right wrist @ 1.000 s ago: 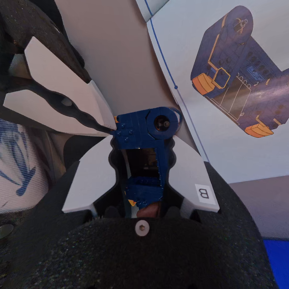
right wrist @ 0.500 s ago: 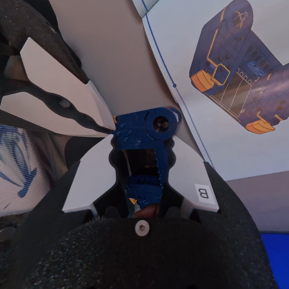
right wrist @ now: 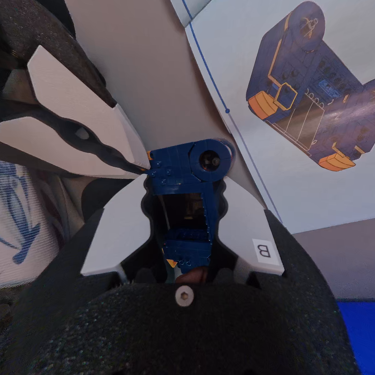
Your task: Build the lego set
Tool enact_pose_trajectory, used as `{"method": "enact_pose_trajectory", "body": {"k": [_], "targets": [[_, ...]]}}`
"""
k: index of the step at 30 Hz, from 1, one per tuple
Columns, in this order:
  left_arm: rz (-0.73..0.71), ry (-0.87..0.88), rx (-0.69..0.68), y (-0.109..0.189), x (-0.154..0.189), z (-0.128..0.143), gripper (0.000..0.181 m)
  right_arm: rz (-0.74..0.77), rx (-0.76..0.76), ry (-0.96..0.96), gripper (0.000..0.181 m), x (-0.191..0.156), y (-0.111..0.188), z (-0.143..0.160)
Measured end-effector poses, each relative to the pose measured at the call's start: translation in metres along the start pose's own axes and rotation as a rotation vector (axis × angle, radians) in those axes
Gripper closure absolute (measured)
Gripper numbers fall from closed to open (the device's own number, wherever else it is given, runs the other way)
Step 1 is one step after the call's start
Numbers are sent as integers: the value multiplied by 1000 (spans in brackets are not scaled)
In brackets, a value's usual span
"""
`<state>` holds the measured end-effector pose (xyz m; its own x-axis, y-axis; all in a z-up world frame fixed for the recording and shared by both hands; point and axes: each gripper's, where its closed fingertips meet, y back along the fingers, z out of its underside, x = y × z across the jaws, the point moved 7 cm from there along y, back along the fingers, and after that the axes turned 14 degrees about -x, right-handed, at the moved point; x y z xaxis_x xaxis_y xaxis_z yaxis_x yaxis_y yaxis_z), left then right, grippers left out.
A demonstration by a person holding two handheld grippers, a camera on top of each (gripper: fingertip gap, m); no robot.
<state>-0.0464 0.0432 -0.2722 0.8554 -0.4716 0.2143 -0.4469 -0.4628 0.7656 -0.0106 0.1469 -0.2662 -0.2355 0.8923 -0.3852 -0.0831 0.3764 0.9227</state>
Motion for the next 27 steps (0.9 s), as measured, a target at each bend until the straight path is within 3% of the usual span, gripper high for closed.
{"method": "enact_pose_trajectory", "body": {"k": [16, 22, 25, 27], "targets": [[-44, -101, -75, 10, 4, 4, 172, 47, 92, 84, 110, -1, 0, 4], [25, -118, 62, 25, 2, 6, 168, 165, 389, 60, 101, -7, 34, 18], [33, -134, 198, 35, 0, 3, 169, 294, 652, 104, 115, -17, 52, 31], [30, -124, 262, 40, -3, 1, 173, 351, 843, 157, 144, -29, 56, 41]]}}
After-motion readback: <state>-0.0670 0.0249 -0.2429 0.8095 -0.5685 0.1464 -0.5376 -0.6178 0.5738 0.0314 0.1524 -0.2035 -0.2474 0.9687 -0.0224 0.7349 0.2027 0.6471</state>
